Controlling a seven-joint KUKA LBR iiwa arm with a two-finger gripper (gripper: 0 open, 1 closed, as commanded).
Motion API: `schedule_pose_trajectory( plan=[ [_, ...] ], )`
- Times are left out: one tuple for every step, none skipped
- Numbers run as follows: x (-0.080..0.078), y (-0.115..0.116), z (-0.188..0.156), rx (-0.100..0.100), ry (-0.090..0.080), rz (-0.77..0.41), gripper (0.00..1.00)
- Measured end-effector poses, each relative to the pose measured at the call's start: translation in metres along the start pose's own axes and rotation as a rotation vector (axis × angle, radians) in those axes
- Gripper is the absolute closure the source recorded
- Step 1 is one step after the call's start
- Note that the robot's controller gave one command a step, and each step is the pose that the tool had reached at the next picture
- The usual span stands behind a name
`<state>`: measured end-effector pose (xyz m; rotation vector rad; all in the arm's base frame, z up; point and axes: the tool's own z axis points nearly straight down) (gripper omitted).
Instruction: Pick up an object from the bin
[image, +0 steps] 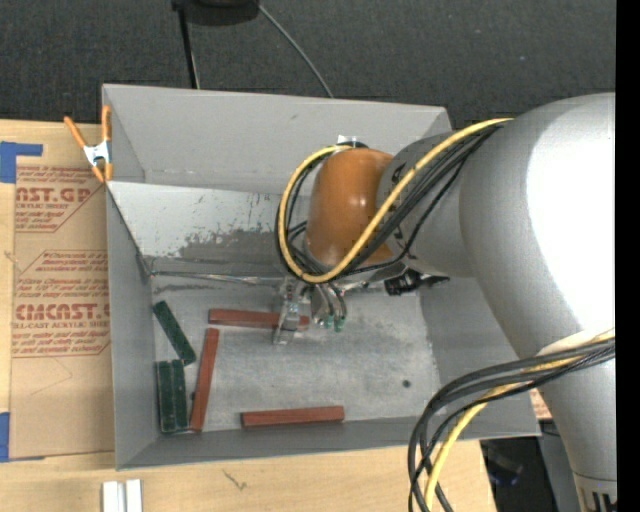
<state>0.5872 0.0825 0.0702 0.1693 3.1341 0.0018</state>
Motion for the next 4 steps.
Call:
schedule_pose_trajectory(
  plan=[
    [0.000,0.000,0.000,0.000,0.000,0.000,1.00],
    [0.001,0.000,-0.004,0.001,0.005,0.000,1.00],
    [0.002,0.000,-0.020,0.001,0.008,0.000,1.00],
    [0.000,0.000,-0.032,0.000,0.002,-0.001,1.00]
  ],
)
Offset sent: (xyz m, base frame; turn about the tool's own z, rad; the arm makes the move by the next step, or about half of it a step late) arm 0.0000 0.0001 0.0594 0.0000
